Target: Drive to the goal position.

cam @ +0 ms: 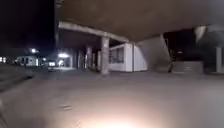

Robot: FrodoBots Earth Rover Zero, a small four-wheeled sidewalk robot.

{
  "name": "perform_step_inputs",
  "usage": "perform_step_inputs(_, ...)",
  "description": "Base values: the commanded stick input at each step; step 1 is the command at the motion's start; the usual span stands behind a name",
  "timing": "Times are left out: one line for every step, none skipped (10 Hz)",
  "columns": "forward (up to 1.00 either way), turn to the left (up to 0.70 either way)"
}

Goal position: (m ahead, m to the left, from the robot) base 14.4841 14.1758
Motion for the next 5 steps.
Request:
perform_step_inputs(1.0, 0.19)
perform_step_inputs(1.0, 0.19)
perform_step_inputs(1.0, 0.19)
perform_step_inputs(1.0, 0.19)
perform_step_inputs(1.0, 0.19)
